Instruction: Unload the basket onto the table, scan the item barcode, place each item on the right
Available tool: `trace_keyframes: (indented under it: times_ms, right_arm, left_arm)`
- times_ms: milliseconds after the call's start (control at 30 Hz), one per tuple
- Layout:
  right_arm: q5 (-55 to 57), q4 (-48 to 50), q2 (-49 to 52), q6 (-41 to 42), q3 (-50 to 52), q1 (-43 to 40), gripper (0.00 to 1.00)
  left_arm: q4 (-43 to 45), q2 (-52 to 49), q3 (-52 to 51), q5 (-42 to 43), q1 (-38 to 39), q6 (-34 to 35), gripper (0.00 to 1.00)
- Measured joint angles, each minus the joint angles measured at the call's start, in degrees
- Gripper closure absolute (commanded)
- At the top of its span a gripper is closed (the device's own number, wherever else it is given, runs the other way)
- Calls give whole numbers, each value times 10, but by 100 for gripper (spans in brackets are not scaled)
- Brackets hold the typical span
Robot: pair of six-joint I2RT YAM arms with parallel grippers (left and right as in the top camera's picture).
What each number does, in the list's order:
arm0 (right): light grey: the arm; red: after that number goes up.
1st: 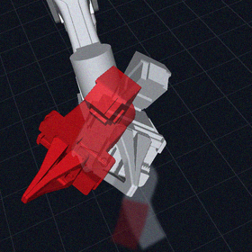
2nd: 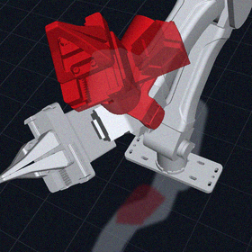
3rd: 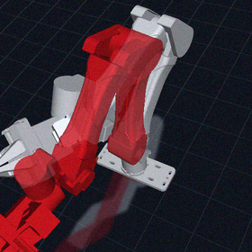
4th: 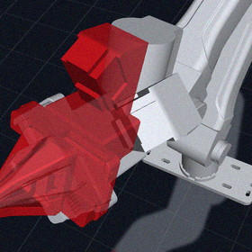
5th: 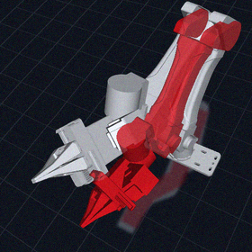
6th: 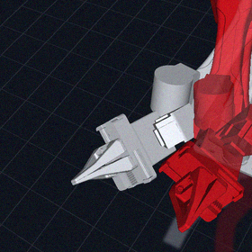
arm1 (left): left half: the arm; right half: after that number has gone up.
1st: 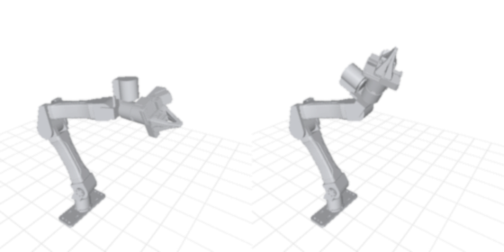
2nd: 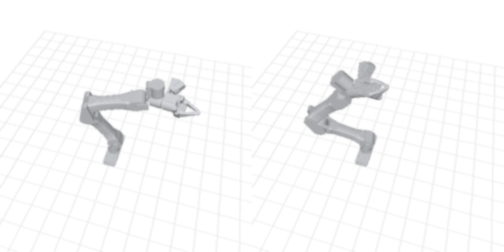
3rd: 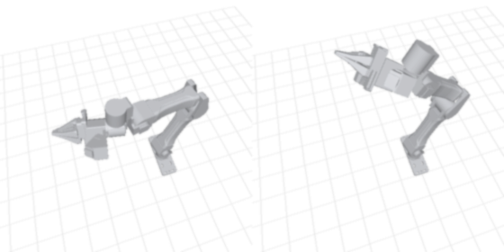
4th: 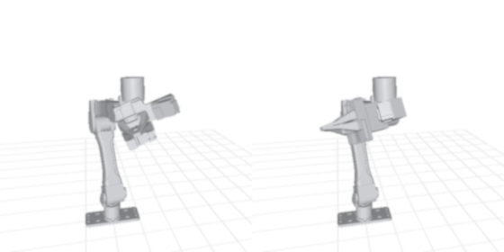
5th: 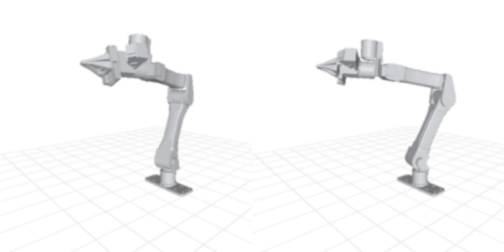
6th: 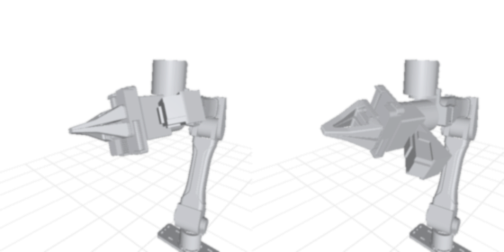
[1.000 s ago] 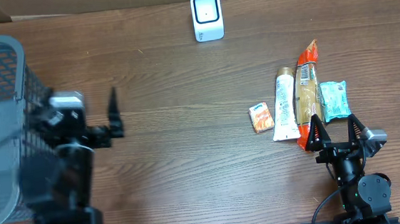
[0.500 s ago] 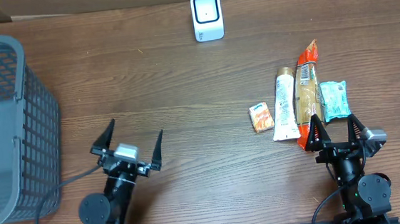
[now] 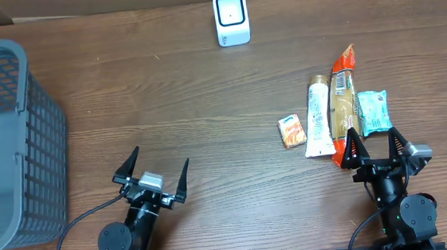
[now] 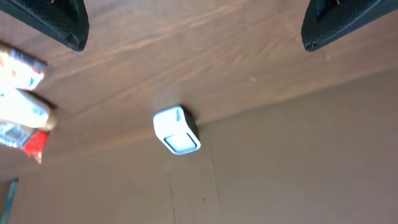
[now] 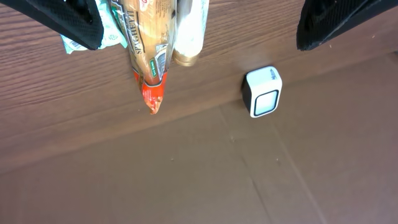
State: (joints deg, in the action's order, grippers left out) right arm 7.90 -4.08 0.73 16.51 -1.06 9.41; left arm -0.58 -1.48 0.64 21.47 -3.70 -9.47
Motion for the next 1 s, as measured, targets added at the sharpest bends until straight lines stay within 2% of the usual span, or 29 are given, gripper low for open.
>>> trace_keyframes:
  times_ms: [333,700,1000]
  right_arm:
    - [0,0,0,0,0,0,0]
    - [0,0,0,0,0,0,0]
    - [0,0,0,0,0,0,0]
  left_arm:
    - [-20,5,-1,-4,0,-12,0]
    - [-25,5,-1,-64,0,-13,0]
    - [-25,5,-1,-72,0,-13,0]
